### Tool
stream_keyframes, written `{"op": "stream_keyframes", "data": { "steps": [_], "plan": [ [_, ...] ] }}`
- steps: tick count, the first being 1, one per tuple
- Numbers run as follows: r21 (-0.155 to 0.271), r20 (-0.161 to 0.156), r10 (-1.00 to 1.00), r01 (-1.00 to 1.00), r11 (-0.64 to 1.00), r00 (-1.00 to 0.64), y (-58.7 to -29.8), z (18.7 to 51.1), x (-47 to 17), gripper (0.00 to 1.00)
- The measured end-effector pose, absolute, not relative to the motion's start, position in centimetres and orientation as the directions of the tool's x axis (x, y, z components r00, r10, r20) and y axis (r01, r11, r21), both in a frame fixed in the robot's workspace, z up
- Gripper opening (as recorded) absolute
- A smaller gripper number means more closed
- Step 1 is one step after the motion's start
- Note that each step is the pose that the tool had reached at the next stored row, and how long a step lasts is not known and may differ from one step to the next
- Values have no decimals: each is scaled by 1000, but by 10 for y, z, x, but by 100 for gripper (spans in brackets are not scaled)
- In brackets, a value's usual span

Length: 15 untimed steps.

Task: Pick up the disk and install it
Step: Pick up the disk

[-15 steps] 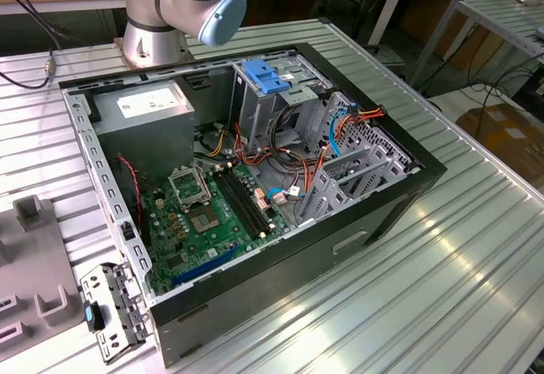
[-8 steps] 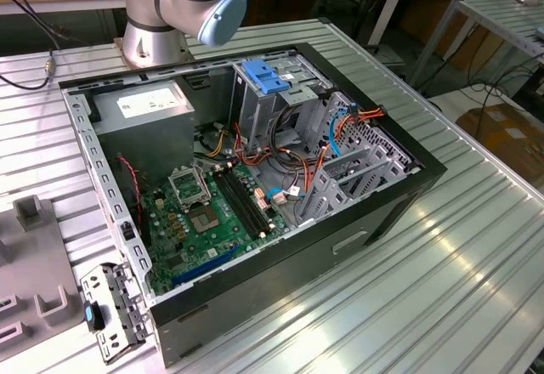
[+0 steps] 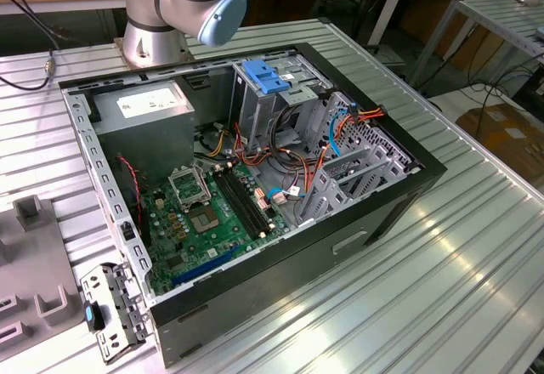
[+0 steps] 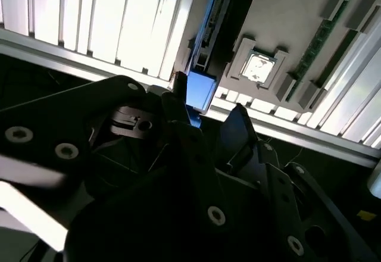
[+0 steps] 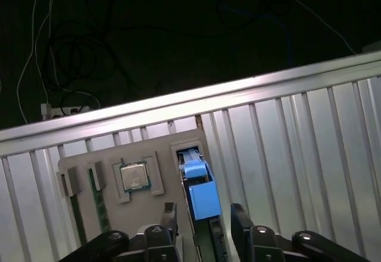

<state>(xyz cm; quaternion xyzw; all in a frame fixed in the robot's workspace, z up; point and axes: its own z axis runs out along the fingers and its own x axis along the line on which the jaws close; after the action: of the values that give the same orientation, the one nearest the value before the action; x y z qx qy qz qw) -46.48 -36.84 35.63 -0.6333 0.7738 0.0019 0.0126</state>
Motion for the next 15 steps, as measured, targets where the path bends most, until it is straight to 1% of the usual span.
{"op": "stream_keyframes", "data": {
  "steps": [1, 2, 3, 7, 15],
  "plan": [
    [-13, -22, -982, -982, 187, -187, -368, 355, -465, 55],
    [-13, -22, -984, -984, 177, -176, -368, 353, -465, 55],
    [-13, -22, -988, -988, 154, -154, -368, 349, -466, 62],
    [-12, -27, -994, -994, 104, -104, -367, 340, -469, 62],
    [-12, -28, -995, -995, 100, -99, -365, 322, -476, 62]
  ]
}}
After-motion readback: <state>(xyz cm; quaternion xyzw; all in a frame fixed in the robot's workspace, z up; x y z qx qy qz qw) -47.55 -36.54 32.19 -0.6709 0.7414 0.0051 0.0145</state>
